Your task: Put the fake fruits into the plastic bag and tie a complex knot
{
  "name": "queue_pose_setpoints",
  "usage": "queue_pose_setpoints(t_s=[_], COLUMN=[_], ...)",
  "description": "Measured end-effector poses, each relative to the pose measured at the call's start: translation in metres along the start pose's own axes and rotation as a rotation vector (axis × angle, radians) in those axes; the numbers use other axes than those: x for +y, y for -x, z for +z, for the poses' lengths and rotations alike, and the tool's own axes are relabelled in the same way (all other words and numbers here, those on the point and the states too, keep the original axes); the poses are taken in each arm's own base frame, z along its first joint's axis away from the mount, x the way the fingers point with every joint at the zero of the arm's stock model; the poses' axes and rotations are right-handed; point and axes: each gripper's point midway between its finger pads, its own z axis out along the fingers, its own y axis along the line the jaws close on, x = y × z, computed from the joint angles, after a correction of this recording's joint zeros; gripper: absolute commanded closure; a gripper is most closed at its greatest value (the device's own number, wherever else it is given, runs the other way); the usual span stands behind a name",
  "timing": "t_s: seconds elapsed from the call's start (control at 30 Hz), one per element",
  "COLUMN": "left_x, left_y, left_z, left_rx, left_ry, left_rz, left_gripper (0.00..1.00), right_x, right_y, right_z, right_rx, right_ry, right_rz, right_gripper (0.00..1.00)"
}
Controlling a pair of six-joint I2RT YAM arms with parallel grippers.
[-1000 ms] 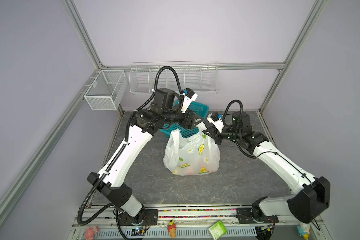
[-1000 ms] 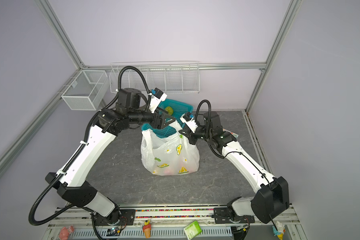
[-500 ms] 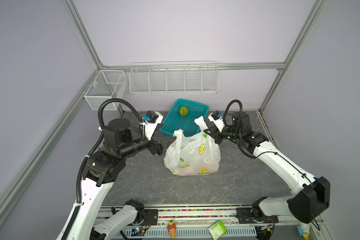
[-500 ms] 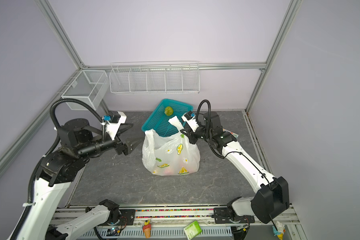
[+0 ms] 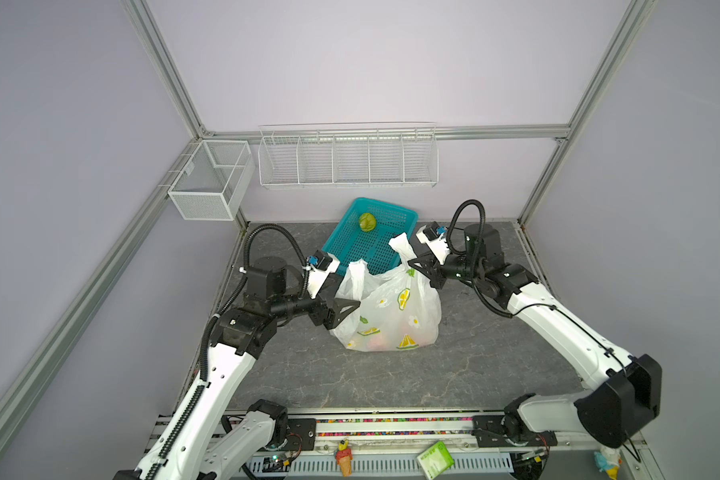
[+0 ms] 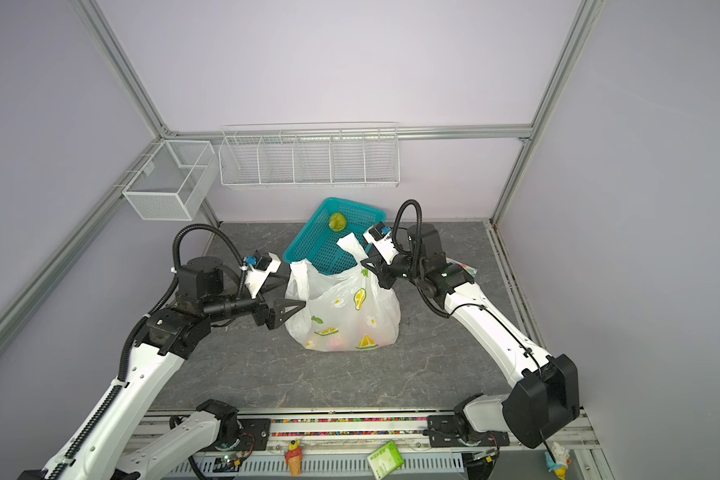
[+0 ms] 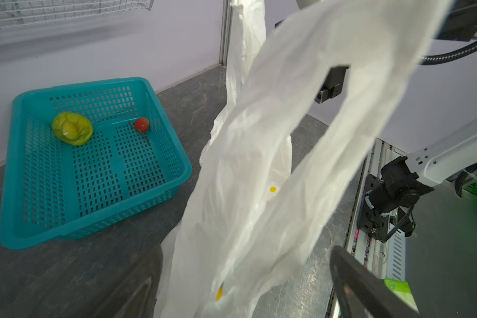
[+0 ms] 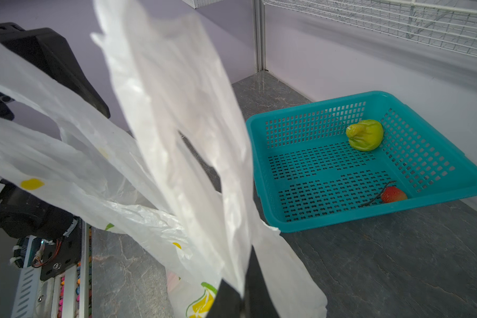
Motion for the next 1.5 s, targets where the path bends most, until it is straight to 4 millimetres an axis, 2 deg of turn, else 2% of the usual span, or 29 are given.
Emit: queue_pose_setpoints(t_s=[0.3,0.47,0.6,0.83,1.0,1.27,1.5], left_x=[0.003,0.003,0.006,-0.005,-0.002,0.004,0.011], left_y=[-0.001,0.004,0.008,0.018,0.025,0.017,0.016], left_z=[0.015,0.018,0.023,0.041,0.052,0.076,0.090], left_rx=[-0.054,-0.086,-0.077,0.018,0.107,0.305,0.403], left_ry=[-0.050,-0.062,-0.068,-0.074,-0.029,0.046,0.098], left_rz=[0.069,0.071,0.073,0.151,0.197,0.290,0.383], left_gripper=[0.53,0.81,0.99,1.00,1.00,1.00,1.00], right_x=[0.000,0.000,0.002,0.005,0.005,0.006,0.007], right_y=[0.000,0.000,0.000,0.001,-0.001,0.000,-0.006], right_z=[0.000,0.000,0.000,-0.001,-0.001,-0.002,0.002], right_rx=[0.002,0.001,0.000,-0.003,0.002,-0.005,0.005], right_ry=[0.000,0.001,0.010,0.027,0.036,0.088,0.149], right_rz=[0.001,0.002,0.012,0.046,0.067,0.103,0.138], right_gripper=[0.94,0.94,0.94,0.94,0.94,0.90,0.84])
